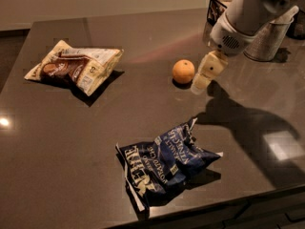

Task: Move orange near brown chip bag

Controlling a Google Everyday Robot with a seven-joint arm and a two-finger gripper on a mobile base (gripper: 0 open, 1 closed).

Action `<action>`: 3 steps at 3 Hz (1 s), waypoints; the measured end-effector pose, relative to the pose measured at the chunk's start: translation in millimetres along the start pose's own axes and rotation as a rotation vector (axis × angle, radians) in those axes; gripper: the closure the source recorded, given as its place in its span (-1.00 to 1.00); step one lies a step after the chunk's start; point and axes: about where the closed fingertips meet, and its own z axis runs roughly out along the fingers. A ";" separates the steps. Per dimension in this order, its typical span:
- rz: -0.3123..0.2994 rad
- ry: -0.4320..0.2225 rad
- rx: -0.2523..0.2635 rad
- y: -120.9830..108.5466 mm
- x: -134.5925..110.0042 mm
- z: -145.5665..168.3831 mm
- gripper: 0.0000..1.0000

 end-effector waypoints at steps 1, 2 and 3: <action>0.022 -0.023 -0.011 -9.8 -16.8 19.0 -1.00; 0.026 -0.016 -0.015 -17.8 -26.0 37.8 -1.00; 0.024 0.000 -0.026 -23.7 -31.8 55.6 -1.00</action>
Offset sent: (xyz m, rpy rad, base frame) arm 0.0546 0.0346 -0.0343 0.0186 0.0178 -0.0222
